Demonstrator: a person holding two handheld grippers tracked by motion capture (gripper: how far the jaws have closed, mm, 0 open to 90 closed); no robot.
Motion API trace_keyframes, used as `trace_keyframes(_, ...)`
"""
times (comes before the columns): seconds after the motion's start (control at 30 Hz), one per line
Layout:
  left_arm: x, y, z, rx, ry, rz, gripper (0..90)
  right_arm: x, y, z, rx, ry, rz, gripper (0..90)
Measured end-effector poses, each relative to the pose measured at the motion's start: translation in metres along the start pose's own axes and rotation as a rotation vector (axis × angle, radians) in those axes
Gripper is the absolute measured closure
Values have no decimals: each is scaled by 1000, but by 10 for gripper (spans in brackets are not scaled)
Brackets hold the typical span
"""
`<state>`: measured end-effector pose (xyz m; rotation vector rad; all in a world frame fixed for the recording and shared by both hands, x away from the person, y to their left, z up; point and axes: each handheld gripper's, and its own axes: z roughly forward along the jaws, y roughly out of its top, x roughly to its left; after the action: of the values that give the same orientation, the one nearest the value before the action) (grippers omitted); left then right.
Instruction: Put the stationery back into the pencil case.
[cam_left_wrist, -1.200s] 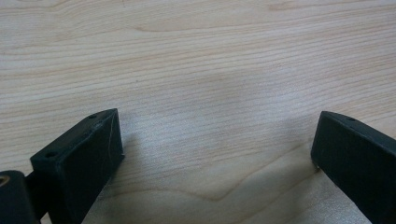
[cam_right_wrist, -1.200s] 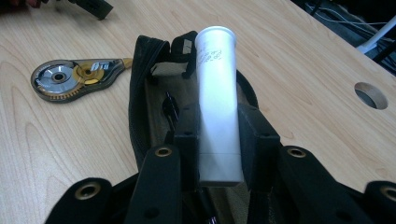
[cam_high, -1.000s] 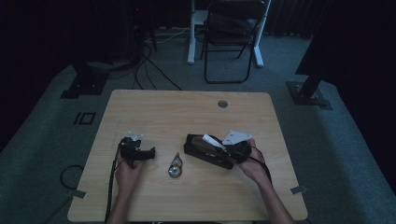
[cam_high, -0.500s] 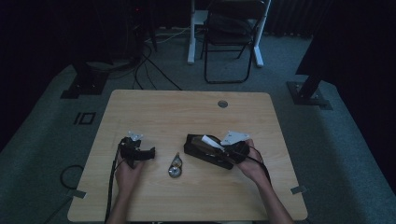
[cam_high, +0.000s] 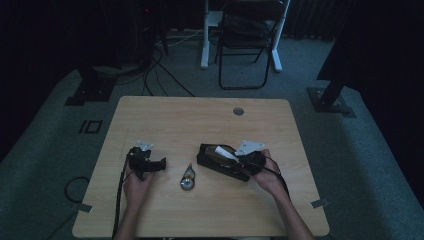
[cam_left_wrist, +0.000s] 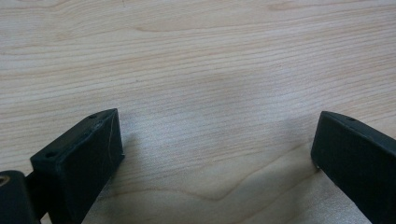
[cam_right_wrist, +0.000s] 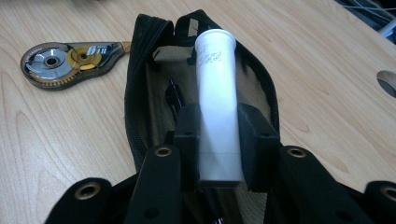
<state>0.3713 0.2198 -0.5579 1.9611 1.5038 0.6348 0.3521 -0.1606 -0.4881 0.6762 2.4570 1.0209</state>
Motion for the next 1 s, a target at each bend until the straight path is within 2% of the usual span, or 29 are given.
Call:
trace_keyframes(0.33, 0, 0, 0, 0, 0, 0, 23, 0, -1, 6, 29, 14, -1, 714)
trace_keyframes(1.0, 0, 0, 0, 0, 0, 0, 23, 2, -2, 17, 84, -31, -41, 711)
